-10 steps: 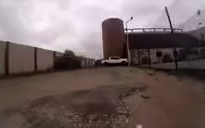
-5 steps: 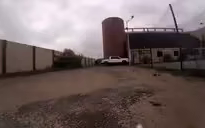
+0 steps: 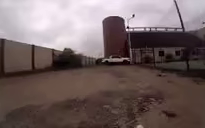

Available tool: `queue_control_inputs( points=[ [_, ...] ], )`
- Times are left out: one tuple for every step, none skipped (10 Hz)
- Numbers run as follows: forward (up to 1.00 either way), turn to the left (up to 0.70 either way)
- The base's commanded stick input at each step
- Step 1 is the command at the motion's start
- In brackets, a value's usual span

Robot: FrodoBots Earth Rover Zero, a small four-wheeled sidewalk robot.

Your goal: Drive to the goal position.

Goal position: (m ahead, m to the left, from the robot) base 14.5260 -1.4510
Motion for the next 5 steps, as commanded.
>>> queue_control_inputs(
  points=[
    [0.7,0.0],
    [0.7,0.0],
    [0.7,0.0],
    [0.7,0.0],
    [0.7,0.0]
  ],
)
